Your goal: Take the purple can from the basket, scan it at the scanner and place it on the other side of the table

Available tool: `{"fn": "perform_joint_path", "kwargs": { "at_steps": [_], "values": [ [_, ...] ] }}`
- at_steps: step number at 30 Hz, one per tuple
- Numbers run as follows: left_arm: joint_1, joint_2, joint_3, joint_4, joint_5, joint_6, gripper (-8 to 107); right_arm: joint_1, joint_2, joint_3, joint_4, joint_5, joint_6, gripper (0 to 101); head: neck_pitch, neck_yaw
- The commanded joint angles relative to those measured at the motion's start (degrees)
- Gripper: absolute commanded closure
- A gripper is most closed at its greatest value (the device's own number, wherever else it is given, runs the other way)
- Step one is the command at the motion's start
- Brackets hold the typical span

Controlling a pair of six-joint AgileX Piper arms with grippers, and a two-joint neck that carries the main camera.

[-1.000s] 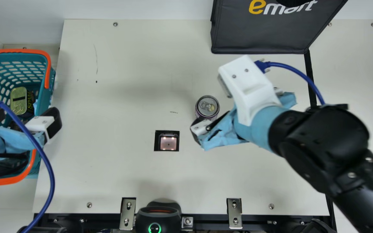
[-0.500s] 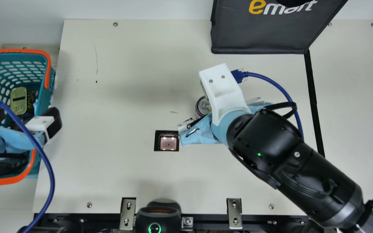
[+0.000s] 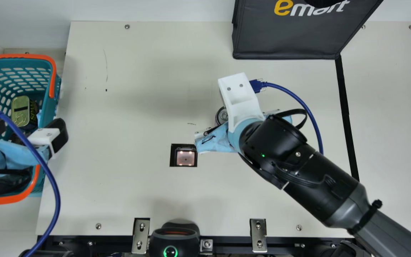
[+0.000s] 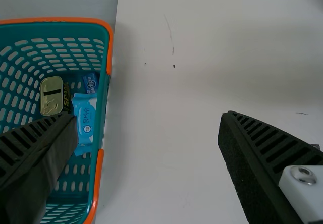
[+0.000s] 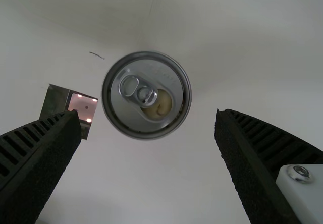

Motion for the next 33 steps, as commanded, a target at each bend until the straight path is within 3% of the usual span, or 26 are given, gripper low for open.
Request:
{"fn": "perform_joint_path", "kwargs": {
  "at_steps": [1,12,19,26,33],
  "values": [
    [0.0,0.0,0.0,0.0,0.0,0.0,9,-0.3,0.4,0.3,-0.3,-0.9,-0.2,6,-1.7,0.0],
    [0.0,0.0,0.0,0.0,0.0,0.0,9,-2.2,2.5,2.0,-1.2,-6.0,-0.6,6,-1.7,0.0],
    [0.0,0.0,0.0,0.0,0.0,0.0,9,-3.1,2.9,2.3,-0.9,-7.4,-1.1,53,-1.7,0.0],
    [0.0,0.0,0.0,0.0,0.0,0.0,9,-3.5,2.4,0.4,-0.8,-6.1,-1.4,100,-1.7,0.0],
    [0.0,0.0,0.0,0.0,0.0,0.0,9,-3.8,1.8,-4.0,-1.0,-2.9,-1.9,101,-1.7,0.0]
  ]
}}
